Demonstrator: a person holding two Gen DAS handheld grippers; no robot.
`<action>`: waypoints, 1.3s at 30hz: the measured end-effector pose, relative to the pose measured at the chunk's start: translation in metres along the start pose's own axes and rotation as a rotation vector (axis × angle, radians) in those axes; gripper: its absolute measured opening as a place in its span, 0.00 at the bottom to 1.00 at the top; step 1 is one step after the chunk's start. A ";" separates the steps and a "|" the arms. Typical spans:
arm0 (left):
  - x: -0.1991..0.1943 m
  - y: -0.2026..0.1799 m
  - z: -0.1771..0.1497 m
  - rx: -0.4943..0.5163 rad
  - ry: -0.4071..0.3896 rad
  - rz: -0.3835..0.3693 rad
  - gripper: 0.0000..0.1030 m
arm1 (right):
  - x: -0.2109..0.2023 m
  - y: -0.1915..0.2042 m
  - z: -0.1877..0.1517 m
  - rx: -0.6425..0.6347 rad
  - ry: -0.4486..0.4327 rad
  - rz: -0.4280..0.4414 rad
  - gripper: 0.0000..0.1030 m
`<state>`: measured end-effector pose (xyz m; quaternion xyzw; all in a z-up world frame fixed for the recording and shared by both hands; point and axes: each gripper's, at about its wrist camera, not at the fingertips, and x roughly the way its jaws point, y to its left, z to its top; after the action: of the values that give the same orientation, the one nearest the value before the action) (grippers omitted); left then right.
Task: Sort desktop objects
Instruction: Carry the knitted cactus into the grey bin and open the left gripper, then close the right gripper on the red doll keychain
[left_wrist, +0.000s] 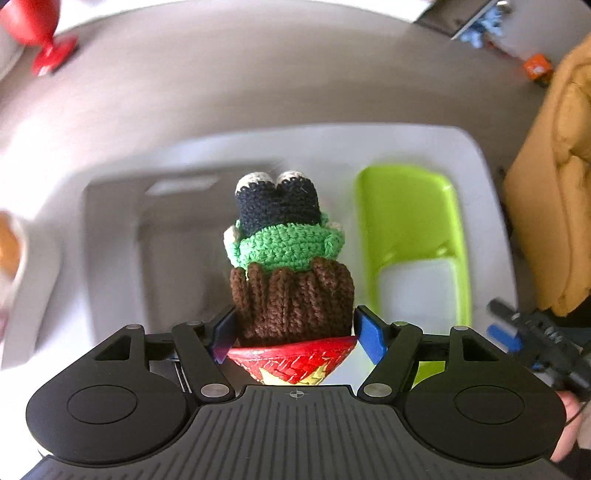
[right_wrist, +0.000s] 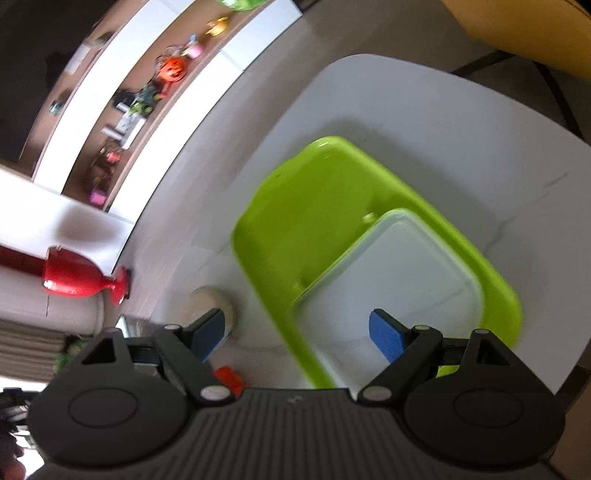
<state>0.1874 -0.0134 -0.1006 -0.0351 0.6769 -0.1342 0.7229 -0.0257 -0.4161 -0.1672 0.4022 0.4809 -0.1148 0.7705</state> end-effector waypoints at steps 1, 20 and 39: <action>0.007 0.010 -0.004 -0.009 0.018 0.014 0.70 | 0.003 0.005 -0.007 -0.008 0.009 0.001 0.84; 0.141 0.036 -0.072 -0.080 0.264 -0.028 0.77 | 0.034 0.048 -0.090 -0.118 0.117 -0.084 0.84; 0.057 0.062 -0.065 -0.232 0.176 0.063 0.97 | 0.140 0.106 -0.059 -0.730 0.338 0.249 0.65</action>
<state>0.1349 0.0408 -0.1752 -0.0852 0.7494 -0.0348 0.6557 0.0672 -0.2743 -0.2421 0.1713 0.5574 0.2248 0.7807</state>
